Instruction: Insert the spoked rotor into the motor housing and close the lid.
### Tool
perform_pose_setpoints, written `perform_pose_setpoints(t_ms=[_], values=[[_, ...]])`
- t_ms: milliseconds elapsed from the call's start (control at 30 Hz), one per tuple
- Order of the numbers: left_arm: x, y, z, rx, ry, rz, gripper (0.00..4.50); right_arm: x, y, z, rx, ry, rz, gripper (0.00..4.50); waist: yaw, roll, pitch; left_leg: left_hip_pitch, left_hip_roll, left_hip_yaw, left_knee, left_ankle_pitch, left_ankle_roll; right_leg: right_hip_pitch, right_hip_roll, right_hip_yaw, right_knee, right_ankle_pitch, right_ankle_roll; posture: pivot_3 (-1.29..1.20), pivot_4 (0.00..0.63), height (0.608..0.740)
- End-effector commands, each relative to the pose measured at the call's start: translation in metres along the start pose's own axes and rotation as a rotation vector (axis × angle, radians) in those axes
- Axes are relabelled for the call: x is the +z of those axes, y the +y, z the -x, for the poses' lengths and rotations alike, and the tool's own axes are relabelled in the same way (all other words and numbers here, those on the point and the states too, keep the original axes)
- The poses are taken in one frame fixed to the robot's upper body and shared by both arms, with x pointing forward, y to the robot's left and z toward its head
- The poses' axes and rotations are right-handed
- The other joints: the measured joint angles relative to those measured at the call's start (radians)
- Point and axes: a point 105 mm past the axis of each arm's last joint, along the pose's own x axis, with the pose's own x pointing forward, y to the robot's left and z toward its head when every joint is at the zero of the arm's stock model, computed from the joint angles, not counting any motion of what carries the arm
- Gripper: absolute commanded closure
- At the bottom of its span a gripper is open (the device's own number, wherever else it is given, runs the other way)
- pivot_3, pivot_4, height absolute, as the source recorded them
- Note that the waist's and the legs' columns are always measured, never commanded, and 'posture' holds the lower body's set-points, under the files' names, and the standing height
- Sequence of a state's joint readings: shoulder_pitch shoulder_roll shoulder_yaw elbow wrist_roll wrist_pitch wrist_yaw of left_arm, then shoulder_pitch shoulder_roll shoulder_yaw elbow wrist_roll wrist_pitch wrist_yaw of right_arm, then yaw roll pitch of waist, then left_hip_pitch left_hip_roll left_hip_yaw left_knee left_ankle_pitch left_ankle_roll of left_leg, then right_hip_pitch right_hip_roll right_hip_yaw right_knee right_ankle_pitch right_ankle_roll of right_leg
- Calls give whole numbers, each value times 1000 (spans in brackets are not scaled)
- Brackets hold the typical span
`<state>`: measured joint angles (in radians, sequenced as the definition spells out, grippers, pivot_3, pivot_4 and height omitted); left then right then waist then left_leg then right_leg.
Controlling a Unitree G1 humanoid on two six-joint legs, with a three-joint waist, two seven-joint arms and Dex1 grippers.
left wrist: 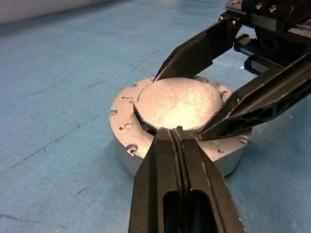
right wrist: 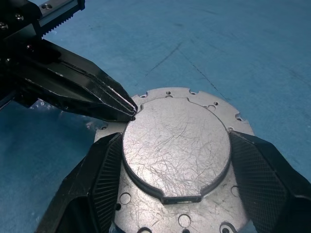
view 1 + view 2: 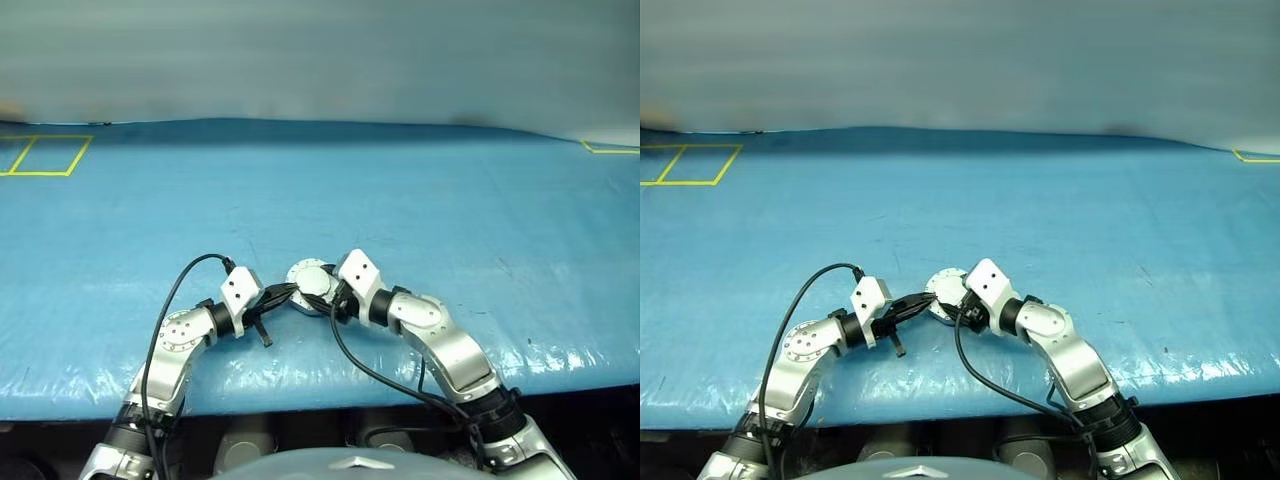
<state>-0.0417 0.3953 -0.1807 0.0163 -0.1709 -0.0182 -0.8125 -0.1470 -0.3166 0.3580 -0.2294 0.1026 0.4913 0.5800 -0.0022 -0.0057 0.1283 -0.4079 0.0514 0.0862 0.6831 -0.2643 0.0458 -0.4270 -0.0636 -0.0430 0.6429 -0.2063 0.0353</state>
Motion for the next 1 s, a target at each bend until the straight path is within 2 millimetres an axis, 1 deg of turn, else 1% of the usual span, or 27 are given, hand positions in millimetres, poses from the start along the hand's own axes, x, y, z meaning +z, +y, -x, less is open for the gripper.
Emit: perform_pose_setpoints(t_ms=[33, 67, 100, 133, 167, 233, 300, 367, 400, 433, 500, 567, 633, 700, 733, 767, 867, 933, 1000], values=[[-16, -6, 0, -26, 78, 1, 4500, -29, 0, 2, -36, 106, -36, 1095, 1, -1, -1, 0, 0, 0, 0, 0, 0, 0, 0, 0, 0, 0, 0, 0, 150, 740], [-17, -7, 1, -31, 80, 0, 4500, -28, 1, 2, -27, 97, -33, 713, 1, -1, -2, 0, 0, 0, 0, 0, 0, 0, 0, 0, 0, 0, 0, 0, 150, 740], [-18, -7, 1, -31, 80, 1, 4500, -26, 3, 2, -12, 85, -42, 458, 1, -2, -3, 0, 0, 0, 0, 0, 0, 0, 0, 0, 0, 0, 0, 0, 150, 740], [-18, -6, 1, -30, 78, 2, 4500, -24, 6, 2, 4, 65, -79, 114, 1, -2, -3, 0, 0, 0, 0, 0, 0, 0, -1, 0, 0, 0, 0, 0, 150, 740], [-17, -5, 1, -26, 74, -1, 4500, -16, 7, 3, 13, 24, -98, 47, 1, -2, -3, 0, 0, 0, 0, 0, 0, 0, -1, 0, 0, 0, 0, 0, 150, 740], [-15, -3, 1, -20, 63, -4, 4500, -2, 6, 5, 10, -60, -132, 47, 1, -2, -3, 0, 0, 0, 0, 0, 0, 0, -2, 0, 0, 0, 0, 0, 150, 740], [-15, -3, 0, -23, 61, -7, 4500, 7, -4, 8, -49, -115, -105, 47, 1, -2, -3, 0, 0, 0, 0, 0, 0, 0, -3, 0, 0, 0, 0, 0, 150, 740], [-15, -4, -1, -28, 60, -7, 4500, 21, -12, 14, -83, -208, -160, 47, 2, -1, -2, -2, 0, -1, 0, 0, 0, -2, -5, -1, 0, 0, 0, 0, 150, 740], [-15, -5, -1, -37, 62, -8, 4500, 29, -15, 18, -86, -260, -218, 47, 3, -1, -2, -3, 0, -1, 0, 0, 0, -2, -5, -2, 0, 0, 0, 0, 150, 740], [-15, -7, -1, -49, 63, -10, 4500, 34, -16, 22, -79, -295, -241, 47, 3, -1, -2, -3, 0, -1, 0, 0, 0, -3, -5, -2, 0, 0, 0, 0, 150, 740], [-15, -7, 0, -58, 68, -13, 4500, 44, -18, 32, -70, -360, -284, 47, 4, 0, -1, -4, -1, -1, 0, 0, 0, -3, -3, -2, -1, 0, 0, 0, 150, 740], [-16, -7, 1, -57, 71, -14, 4500, 50, -21, 39, -67, -404, -330, 47, 4, 0, -1, -5, -1, -1, -1, -1, 1, -3, -3, -2, -1, 0, 0, 0, 150, 740], [-16, -6, 1, -53, 68, -15, 4500, 34, -28, 44, -95, -345, -423, 47, 4, 0, -1, -5, -1, -1, -1, -1, 2, -3, -3, -2, -2, 0, 0, 0, 150, 740], [-16, -7, 1, -58, 70, -23, 4500, 10, -30, 48, -84, -285, -619, 47, 6, 0, -1, -5, -1, -1, -2, -1, 2, -3, -4, -3, -3, 0, -1, 0, 150, 740], [-16, -7, 1, -61, 70, -25, 4500, 0, -27, 50, -56, -271, -714, 47, 7, 0, -1, -5, -2, -2, -2, -2, 2, -3, -6, -3, -3, 2, -3, 0, 150, 740], [-16, -7, 1, -63, 69, -25, 4500, -5, -24, 51, -35, -262, -776, 47, 7, 0, -1, -5, -2, -2, -2, -2, 3, -2, -8, -4, -4, 2, -4, 0, 150, 740], [-16, -8, 0, -68, 68, -21, 4500, -18, -15, 51, -2, -182, -815, 47, 4, 3, 1, -6, -2, -1, -2, -2, 4, -3, -9, -4, -5, 2, -5, 0, 150, 740], [-16, -9, 0, -72, 70, -24, 4500, -30, -13, 49, -9, -171, -906, 47, 3, 4, 2, -5, -3, -1, -2, -2, 4, -3, -9, -4, -5, 2, -3, 0, 150, 740], [-17, -9, 0, -78, 74, -29, 4500, -34, -11, 45, -1, -185, -970, 47, 3, 4, 2, -5, -3, -2, -2, -2, 4, -2, -9, -5, -5, -1, 0, 0, 150, 740]])
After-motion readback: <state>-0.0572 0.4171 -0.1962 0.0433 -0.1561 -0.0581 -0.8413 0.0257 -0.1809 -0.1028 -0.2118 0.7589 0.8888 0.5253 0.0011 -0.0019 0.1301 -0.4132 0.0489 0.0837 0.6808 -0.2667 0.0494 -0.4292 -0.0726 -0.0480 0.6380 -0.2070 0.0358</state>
